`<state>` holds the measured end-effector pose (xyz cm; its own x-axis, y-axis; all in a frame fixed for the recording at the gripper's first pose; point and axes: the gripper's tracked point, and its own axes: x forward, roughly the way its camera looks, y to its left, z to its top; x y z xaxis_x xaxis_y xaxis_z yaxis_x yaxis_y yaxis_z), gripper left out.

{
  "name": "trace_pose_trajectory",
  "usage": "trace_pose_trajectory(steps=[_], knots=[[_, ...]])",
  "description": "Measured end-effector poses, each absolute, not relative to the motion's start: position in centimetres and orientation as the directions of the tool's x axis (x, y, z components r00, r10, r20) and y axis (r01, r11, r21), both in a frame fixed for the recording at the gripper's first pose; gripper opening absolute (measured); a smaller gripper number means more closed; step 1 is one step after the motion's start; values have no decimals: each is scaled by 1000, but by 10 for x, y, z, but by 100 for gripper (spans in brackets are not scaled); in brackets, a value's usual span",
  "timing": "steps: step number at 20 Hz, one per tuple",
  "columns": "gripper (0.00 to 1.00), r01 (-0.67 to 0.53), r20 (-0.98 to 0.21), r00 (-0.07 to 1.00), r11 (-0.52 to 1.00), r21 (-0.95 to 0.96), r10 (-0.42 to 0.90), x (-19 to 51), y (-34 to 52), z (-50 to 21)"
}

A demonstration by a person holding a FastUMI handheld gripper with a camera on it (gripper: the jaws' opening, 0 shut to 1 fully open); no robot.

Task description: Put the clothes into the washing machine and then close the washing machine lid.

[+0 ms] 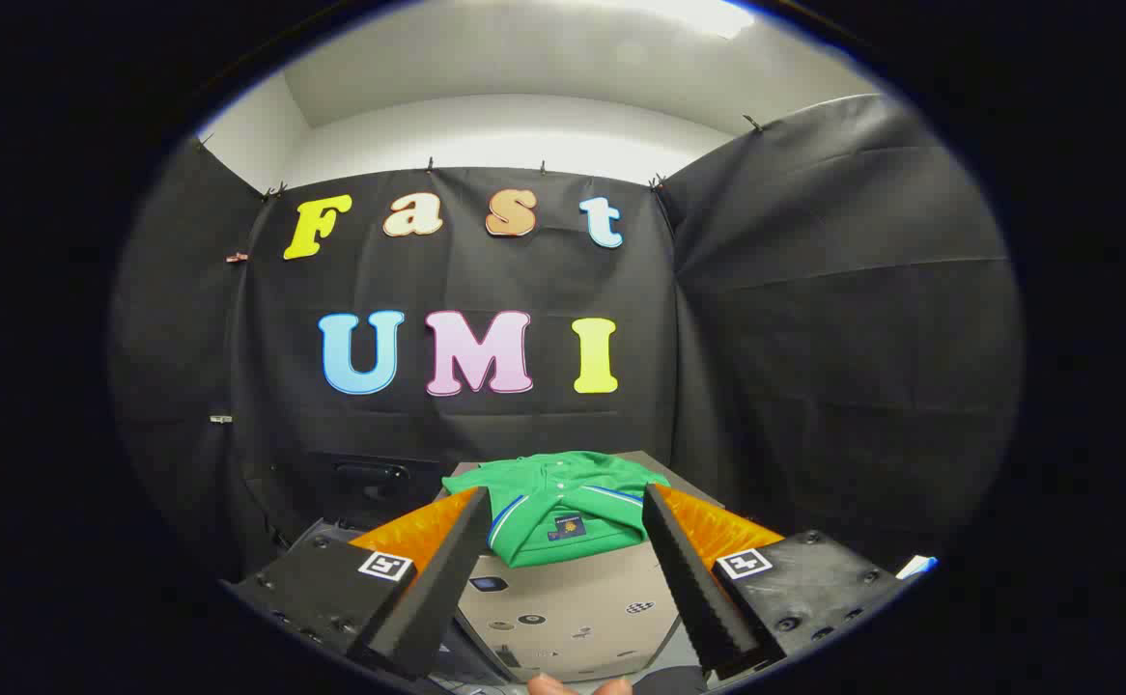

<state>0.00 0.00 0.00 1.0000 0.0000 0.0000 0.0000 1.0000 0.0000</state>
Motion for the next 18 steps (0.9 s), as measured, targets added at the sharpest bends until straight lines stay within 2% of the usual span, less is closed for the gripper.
trace_pose_trajectory(steps=[18], knots=[[98,-27,-9,1000,1000,11,27,1,13,-3]])
